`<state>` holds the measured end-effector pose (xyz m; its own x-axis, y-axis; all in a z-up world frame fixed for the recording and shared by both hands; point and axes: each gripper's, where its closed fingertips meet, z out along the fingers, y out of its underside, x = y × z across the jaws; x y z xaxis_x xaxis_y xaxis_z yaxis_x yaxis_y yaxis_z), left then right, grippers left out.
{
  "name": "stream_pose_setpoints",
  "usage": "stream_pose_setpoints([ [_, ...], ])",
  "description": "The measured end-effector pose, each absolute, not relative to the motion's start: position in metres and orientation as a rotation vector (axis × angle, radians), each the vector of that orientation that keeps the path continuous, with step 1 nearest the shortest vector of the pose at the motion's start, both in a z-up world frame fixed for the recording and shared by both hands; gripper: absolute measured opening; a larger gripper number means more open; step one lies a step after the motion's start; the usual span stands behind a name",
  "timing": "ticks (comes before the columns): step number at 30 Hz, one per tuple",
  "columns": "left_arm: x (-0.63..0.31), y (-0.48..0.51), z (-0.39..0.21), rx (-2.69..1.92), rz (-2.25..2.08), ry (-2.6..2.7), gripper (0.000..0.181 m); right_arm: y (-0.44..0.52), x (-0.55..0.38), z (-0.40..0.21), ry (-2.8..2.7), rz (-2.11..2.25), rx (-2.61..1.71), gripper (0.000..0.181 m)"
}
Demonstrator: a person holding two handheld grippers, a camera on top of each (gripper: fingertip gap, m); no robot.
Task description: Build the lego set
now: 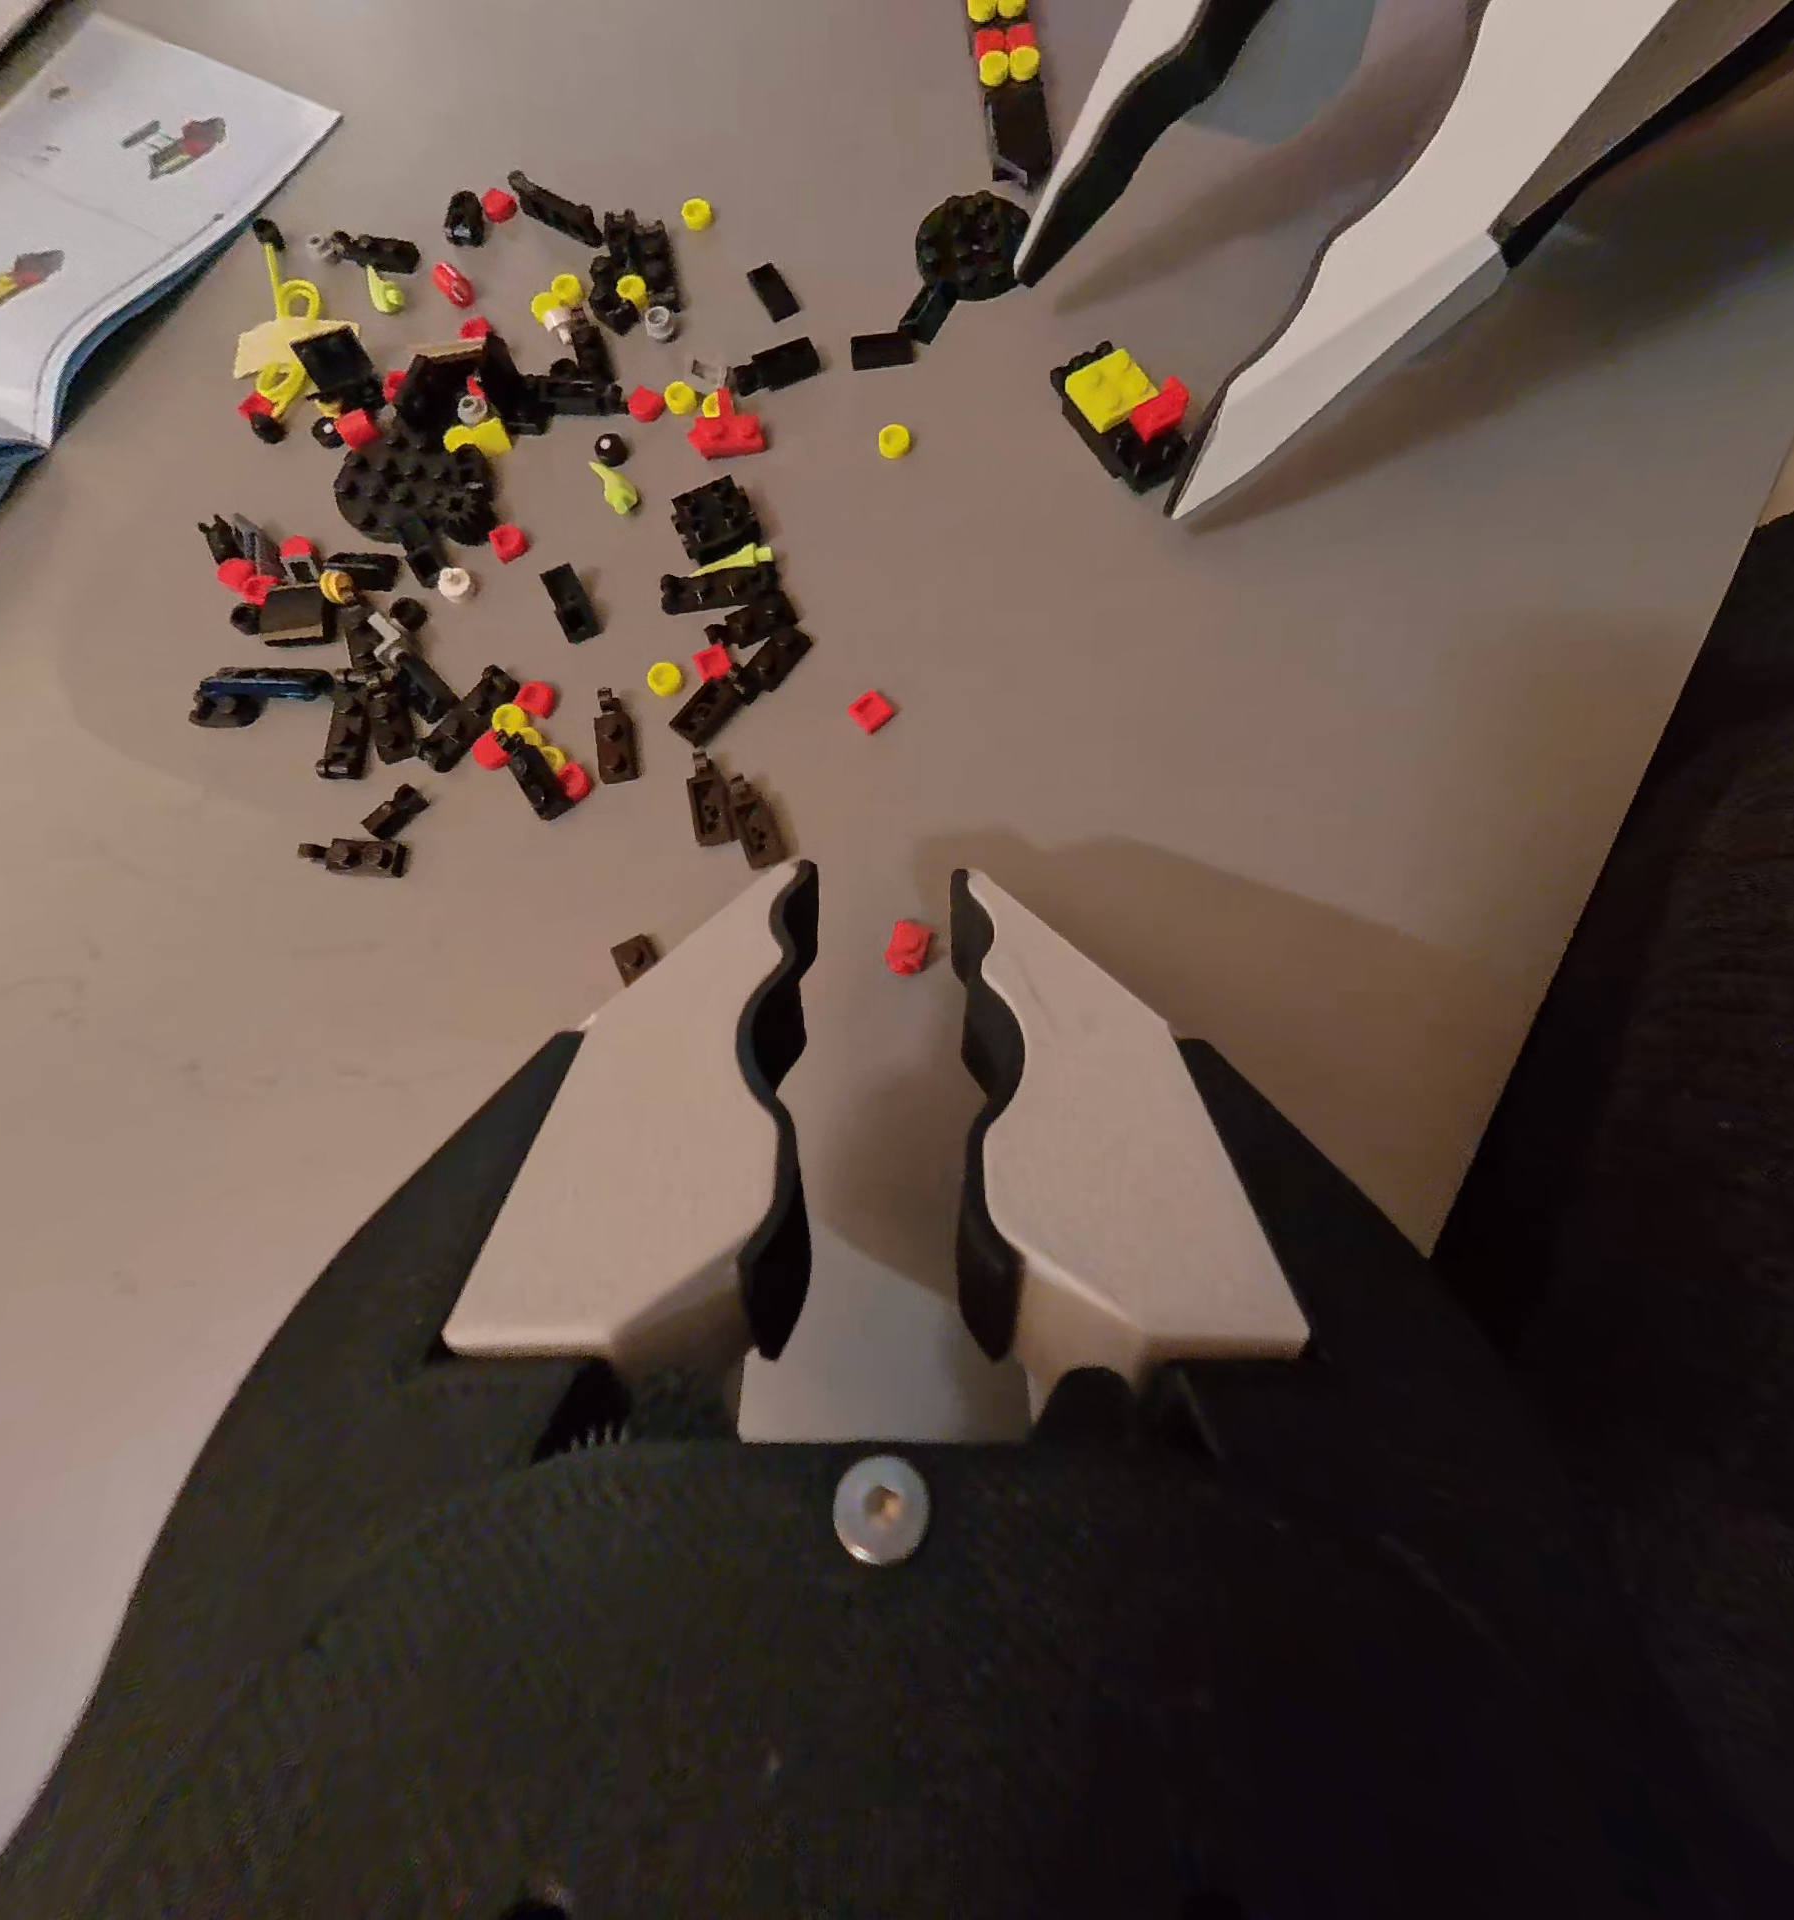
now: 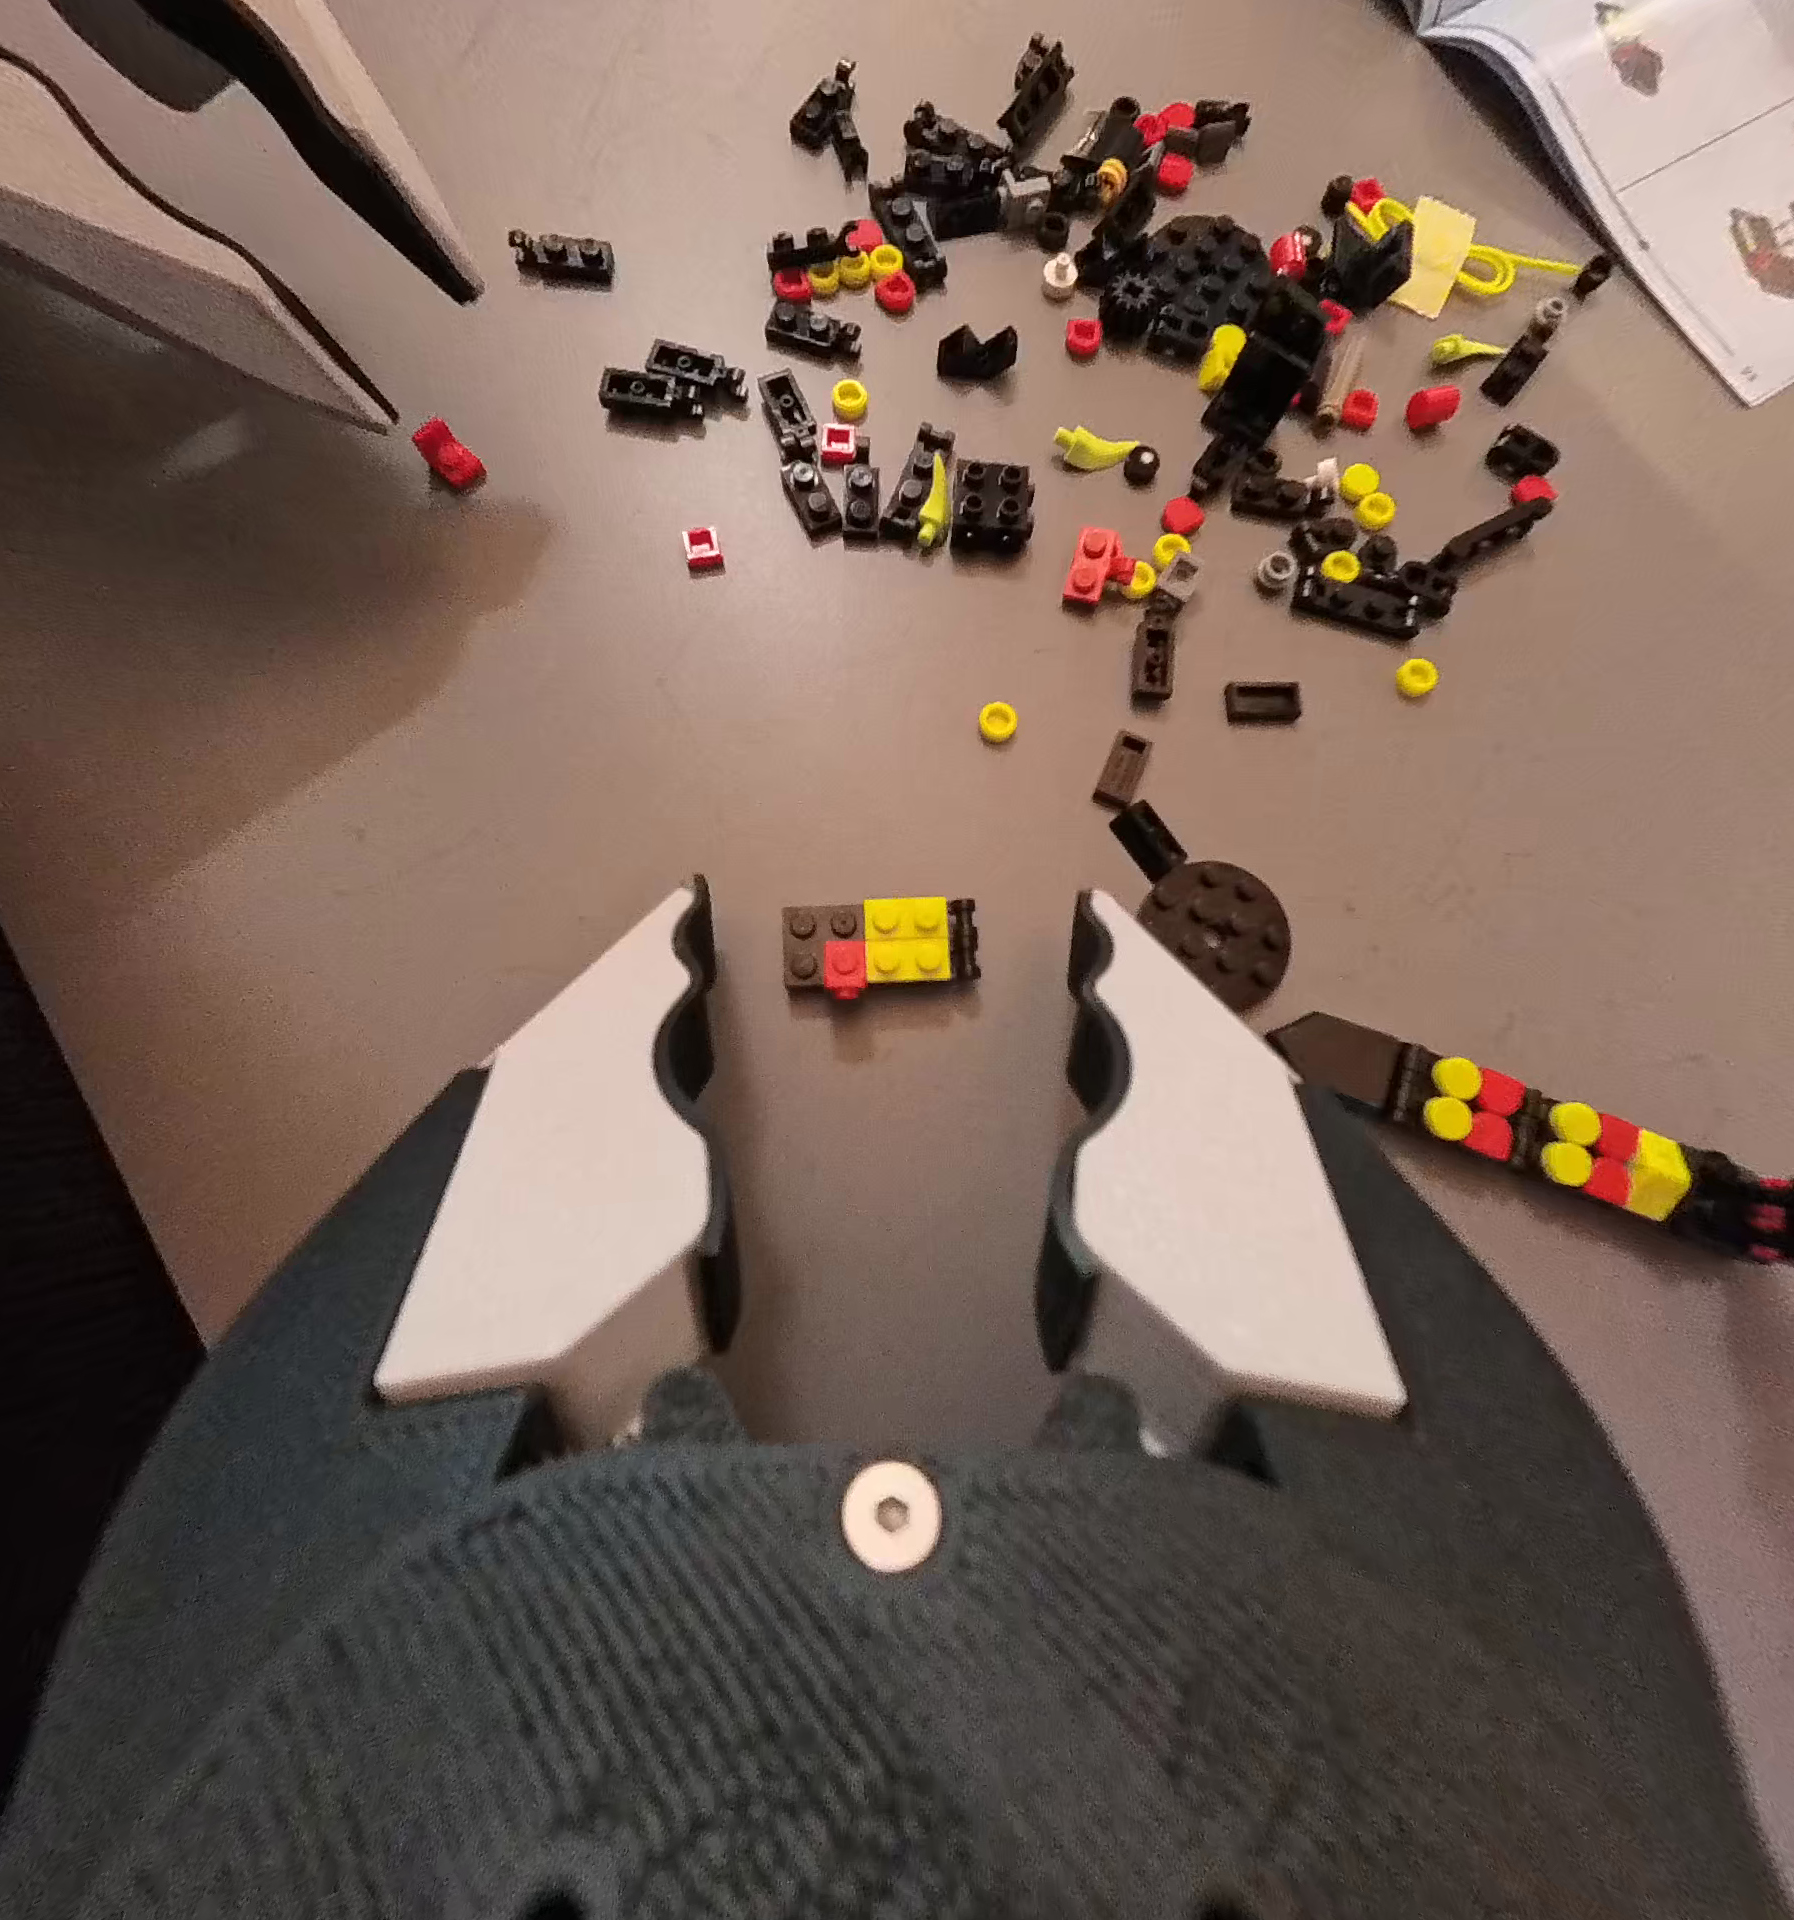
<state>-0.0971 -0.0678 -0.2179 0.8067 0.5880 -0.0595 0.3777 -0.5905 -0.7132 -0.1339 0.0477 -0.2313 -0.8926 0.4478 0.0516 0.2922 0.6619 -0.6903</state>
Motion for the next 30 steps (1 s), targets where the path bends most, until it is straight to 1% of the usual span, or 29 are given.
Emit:
stream_pose_setpoints([
  [6,-0.099,-0.067,-0.217,-2.248,0.369,-0.696,0.019,0.052,-0.134,-0.239,-2.692,0.999,-0.621,0.064],
  [13,-0.097,-0.065,-0.223,-2.278,0.371,-0.671,0.019,0.052,-0.131,-0.241,-2.733,1.018,-0.637,0.049],
  [21,-0.079,-0.061,-0.231,-2.349,0.255,-0.566,0.020,0.052,-0.130,-0.241,-2.750,1.028,-0.600,0.039],
  [26,-0.077,-0.060,-0.229,-2.344,0.238,-0.551,0.020,0.049,-0.126,-0.241,-2.769,1.052,-0.532,0.038],
  [30,-0.074,-0.059,-0.230,-2.343,0.198,-0.552,0.022,0.036,-0.110,-0.240,-2.848,1.136,-0.374,0.037],
])
